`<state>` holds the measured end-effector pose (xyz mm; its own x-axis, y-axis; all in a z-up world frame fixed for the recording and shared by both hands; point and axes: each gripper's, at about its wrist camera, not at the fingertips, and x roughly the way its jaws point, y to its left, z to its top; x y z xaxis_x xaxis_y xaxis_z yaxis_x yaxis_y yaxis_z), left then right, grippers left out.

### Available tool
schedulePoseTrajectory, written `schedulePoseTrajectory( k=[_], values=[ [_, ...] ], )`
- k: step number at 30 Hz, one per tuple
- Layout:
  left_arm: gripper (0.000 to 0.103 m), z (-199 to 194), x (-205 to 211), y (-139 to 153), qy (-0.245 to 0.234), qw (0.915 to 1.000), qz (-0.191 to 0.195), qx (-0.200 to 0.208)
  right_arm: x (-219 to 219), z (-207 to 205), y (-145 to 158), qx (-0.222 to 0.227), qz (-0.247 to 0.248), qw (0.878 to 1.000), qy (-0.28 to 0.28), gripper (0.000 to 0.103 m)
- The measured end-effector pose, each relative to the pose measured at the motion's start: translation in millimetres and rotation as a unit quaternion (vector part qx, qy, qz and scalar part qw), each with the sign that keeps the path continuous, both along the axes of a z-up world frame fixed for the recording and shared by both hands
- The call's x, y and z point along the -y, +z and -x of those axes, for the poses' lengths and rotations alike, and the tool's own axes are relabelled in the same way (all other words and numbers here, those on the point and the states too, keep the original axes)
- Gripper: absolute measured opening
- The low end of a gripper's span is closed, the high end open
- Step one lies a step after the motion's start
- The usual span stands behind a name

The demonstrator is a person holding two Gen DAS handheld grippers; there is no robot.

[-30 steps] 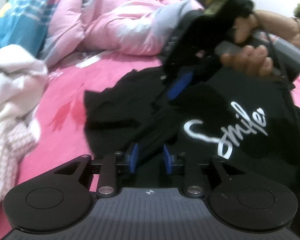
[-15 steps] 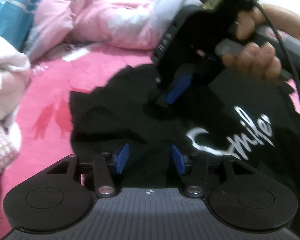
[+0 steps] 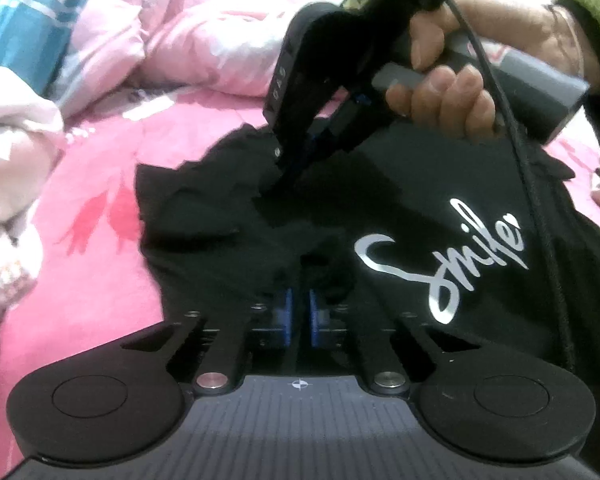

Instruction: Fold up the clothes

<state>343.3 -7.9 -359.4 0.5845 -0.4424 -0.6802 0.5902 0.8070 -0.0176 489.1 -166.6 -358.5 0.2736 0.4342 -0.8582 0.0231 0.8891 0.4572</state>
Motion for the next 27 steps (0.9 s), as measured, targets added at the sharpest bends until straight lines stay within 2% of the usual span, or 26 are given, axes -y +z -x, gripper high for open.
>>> schedulePoseTrajectory(
  k=[4, 6, 10, 12, 14, 17, 19, 21, 24, 27],
  values=[
    [0.000, 9, -17, 15, 0.051, 0.9979, 0.016, 0.038, -7, 5, 61, 0.109, -0.024, 0.994, 0.007, 0.003],
    [0.000, 9, -28, 22, 0.082, 0.9956, 0.028, 0.037, -7, 3, 75, 0.130, -0.016, 0.991, 0.009, 0.003],
    [0.000, -3, -56, 30, 0.149, 0.9855, 0.082, 0.005, -5, -16, 59, 0.069, -0.034, 0.997, -0.007, 0.003],
    [0.000, -10, -73, 36, 0.186, 0.9757, 0.116, -0.005, -13, -24, 71, 0.083, -0.061, 0.995, -0.001, 0.003],
    [0.000, -16, -92, 43, 0.226, 0.9622, 0.151, -0.013, -21, -29, 84, 0.099, -0.089, 0.991, 0.005, 0.003],
    [0.000, -18, -113, 49, 0.270, 0.9481, 0.167, -0.011, -37, -38, 82, 0.078, -0.095, 0.992, 0.014, 0.003],
    [0.000, -15, -121, 52, 0.286, 0.9427, 0.171, -0.008, -40, -40, 83, 0.065, -0.106, 0.992, 0.017, 0.003],
    [0.000, -7, -122, 56, 0.283, 0.9428, 0.176, -0.002, -38, -34, 93, 0.079, -0.103, 0.991, 0.024, 0.003],
    [0.000, 5, -103, 60, 0.239, 0.9585, 0.155, 0.015, -26, -25, 98, 0.079, -0.094, 0.992, 0.018, 0.003],
    [0.000, 16, -77, 57, 0.187, 0.9743, 0.122, 0.027, -5, -11, 85, 0.061, -0.053, 0.997, 0.009, 0.003]
  ],
)
